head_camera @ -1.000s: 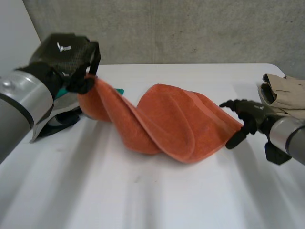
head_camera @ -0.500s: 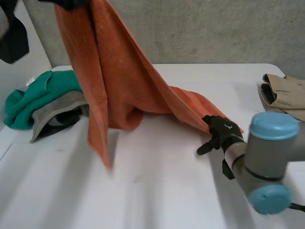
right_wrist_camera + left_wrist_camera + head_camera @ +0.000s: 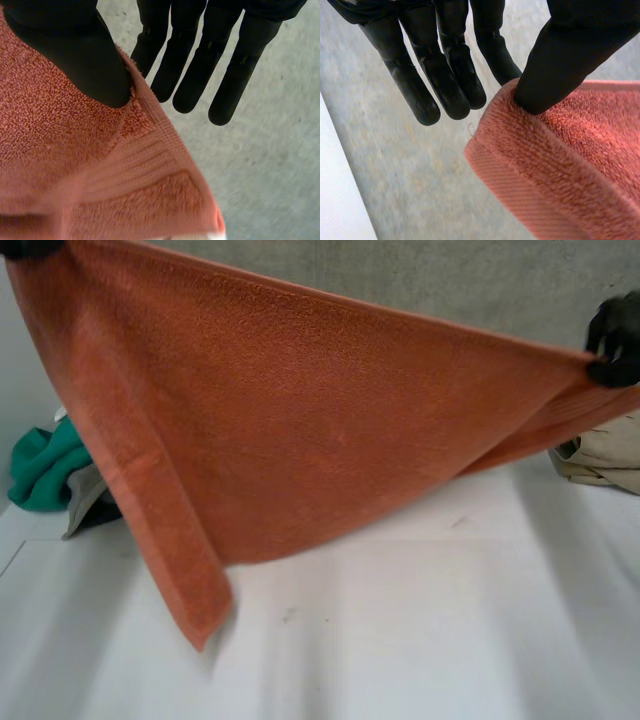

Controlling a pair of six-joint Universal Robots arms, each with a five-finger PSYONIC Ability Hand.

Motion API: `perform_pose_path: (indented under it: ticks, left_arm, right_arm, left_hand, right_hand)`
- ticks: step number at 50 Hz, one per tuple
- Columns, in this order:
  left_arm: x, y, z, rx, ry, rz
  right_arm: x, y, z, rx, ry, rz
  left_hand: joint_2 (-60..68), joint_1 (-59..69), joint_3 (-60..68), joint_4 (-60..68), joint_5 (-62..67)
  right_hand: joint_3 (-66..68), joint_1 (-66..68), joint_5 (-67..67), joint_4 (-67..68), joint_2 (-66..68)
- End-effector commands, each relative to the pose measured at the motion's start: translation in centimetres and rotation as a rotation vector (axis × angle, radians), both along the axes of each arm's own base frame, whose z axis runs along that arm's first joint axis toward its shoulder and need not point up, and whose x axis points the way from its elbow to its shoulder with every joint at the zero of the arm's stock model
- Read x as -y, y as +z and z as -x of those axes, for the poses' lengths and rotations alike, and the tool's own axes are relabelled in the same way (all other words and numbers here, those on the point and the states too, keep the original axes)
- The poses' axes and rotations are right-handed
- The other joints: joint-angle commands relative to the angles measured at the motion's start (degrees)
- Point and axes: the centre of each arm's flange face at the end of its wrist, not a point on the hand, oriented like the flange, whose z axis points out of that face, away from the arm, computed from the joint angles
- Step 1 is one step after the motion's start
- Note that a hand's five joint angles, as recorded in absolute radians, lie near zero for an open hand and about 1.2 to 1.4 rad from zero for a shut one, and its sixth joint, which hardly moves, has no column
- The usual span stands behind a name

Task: Fold the laundry.

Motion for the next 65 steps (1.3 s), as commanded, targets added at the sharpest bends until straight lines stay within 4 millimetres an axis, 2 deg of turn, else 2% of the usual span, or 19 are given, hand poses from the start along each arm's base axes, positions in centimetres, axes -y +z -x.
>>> perform_pose_path:
  ticks: [1, 5, 8, 12, 17, 19, 21, 24, 25, 28, 29, 30, 32, 36, 42, 48, 53, 56, 65]
  left_arm:
    - [1.8, -4.6, -1.1, 0.073, -0.014, -0.206]
    - [3.2, -8.2, -0.8, 0.151, -0.026, -0.325]
    - [4.2, -10.1, -0.4, 0.196, -0.031, -0.374]
    - [6.9, -13.9, 0.9, 0.260, -0.045, -0.443]
    - [10.7, -15.8, 3.3, 0.260, -0.050, -0.383]
    - [12.6, -15.6, 4.1, 0.247, -0.039, -0.311]
    - [16.4, -14.2, 5.5, 0.198, 0.002, -0.116]
    - [18.8, -12.3, 6.0, 0.152, 0.042, 0.043]
    - [20.2, -10.5, 6.2, 0.111, 0.071, 0.170]
    - [21.7, -7.5, 6.3, 0.047, 0.098, 0.364]
    - [21.8, -6.8, 6.3, 0.030, 0.102, 0.401]
    - [22.0, -5.9, 6.2, 0.007, 0.107, 0.454]
    - [21.9, -5.4, 6.1, -0.013, 0.103, 0.480]
    - [20.9, -4.3, 6.0, -0.073, 0.082, 0.473]
    - [19.2, -6.1, 5.9, -0.089, 0.042, 0.367]
    - [17.4, -12.9, 6.1, 0.007, -0.042, 0.155]
    - [14.7, -22.0, 4.7, 0.129, -0.056, -0.157]
    - [12.8, -24.1, 3.6, 0.193, -0.044, -0.246]
    - [6.7, -25.5, 1.2, 0.332, -0.089, -0.464]
  right_arm:
    - [-2.1, 5.3, 2.4, -0.163, 0.019, 0.011]
    - [-2.1, 5.1, 2.3, -0.273, 0.026, -0.010]
    - [-1.3, 3.7, 1.9, -0.348, 0.027, -0.056]
    - [0.0, 1.0, 0.9, -0.406, 0.042, -0.115]
    - [2.6, -2.5, -1.3, -0.448, 0.045, -0.121]
    - [3.5, -2.7, -2.1, -0.449, 0.032, -0.077]
    - [5.3, -2.2, -3.1, -0.431, -0.020, 0.042]
    - [7.7, 0.5, -4.0, -0.337, -0.124, 0.283]
    - [8.4, 2.2, -4.2, -0.269, -0.167, 0.404]
    - [9.1, 4.7, -4.4, -0.158, -0.201, 0.601]
    - [9.1, 6.7, -4.4, -0.085, -0.216, 0.761]
    - [9.1, 6.9, -4.4, -0.074, -0.217, 0.787]
    - [8.9, 7.6, -4.4, -0.046, -0.216, 0.869]
    - [8.9, 6.7, -5.1, -0.059, -0.165, 0.846]
    - [9.7, 4.4, -4.4, -0.058, -0.143, 0.716]
    - [10.4, -1.9, -3.1, -0.097, -0.089, 0.450]
    - [9.2, -9.2, -2.5, -0.162, 0.035, 0.210]
    - [7.5, -12.3, -2.1, -0.234, 0.075, 0.085]
    - [2.5, -13.0, 0.7, -0.428, 0.108, -0.166]
  left_hand:
    - [11.31, 13.50, 11.62, 11.26, 13.40]
    - [11.31, 13.50, 11.62, 11.26, 13.40]
    - [11.31, 13.50, 11.62, 11.26, 13.40]
    - [11.31, 13.50, 11.62, 11.26, 13.40]
    - [11.31, 13.50, 11.62, 11.26, 13.40]
    - [11.31, 13.50, 11.62, 11.26, 13.40]
    - [11.31, 13.50, 11.62, 11.26, 13.40]
    - [11.31, 13.50, 11.62, 11.26, 13.40]
    - [11.31, 13.50, 11.62, 11.26, 13.40]
    - [11.31, 13.50, 11.62, 11.26, 13.40]
    - [11.31, 13.50, 11.62, 11.26, 13.40]
    - [11.31, 13.50, 11.62, 11.26, 13.40]
    - [11.31, 13.50, 11.62, 11.26, 13.40]
    - [11.31, 13.50, 11.62, 11.26, 13.40]
    - [11.31, 13.50, 11.62, 11.26, 13.40]
    - [11.31, 13.50, 11.62, 11.26, 13.40]
    - [11.31, 13.50, 11.62, 11.26, 13.40]
    - [11.31, 13.50, 11.62, 11.26, 13.40]
    - [11.31, 13.50, 11.62, 11.26, 13.40]
  right_hand:
    - [11.89, 14.83, 13.84, 11.34, 12.26]
    - [11.89, 14.83, 13.84, 11.34, 12.26]
    - [11.89, 14.83, 13.84, 11.34, 12.26]
    - [11.89, 14.83, 13.84, 11.34, 12.26]
    - [11.89, 14.83, 13.84, 11.34, 12.26]
    - [11.89, 14.83, 13.84, 11.34, 12.26]
    - [11.89, 14.83, 13.84, 11.34, 12.26]
    - [11.89, 14.83, 13.84, 11.34, 12.26]
    - [11.89, 14.83, 13.84, 11.34, 12.26]
    - [11.89, 14.83, 13.84, 11.34, 12.26]
    - [11.89, 14.83, 13.84, 11.34, 12.26]
    - [11.89, 14.83, 13.84, 11.34, 12.26]
    - [11.89, 14.83, 13.84, 11.34, 12.26]
    - [11.89, 14.83, 13.84, 11.34, 12.26]
    - [11.89, 14.83, 13.84, 11.34, 12.26]
    - [11.89, 14.83, 13.84, 11.34, 12.26]
    - [11.89, 14.83, 13.84, 11.34, 12.26]
    - [11.89, 14.83, 13.84, 11.34, 12.26]
    - [11.89, 14.83, 13.84, 11.34, 12.26]
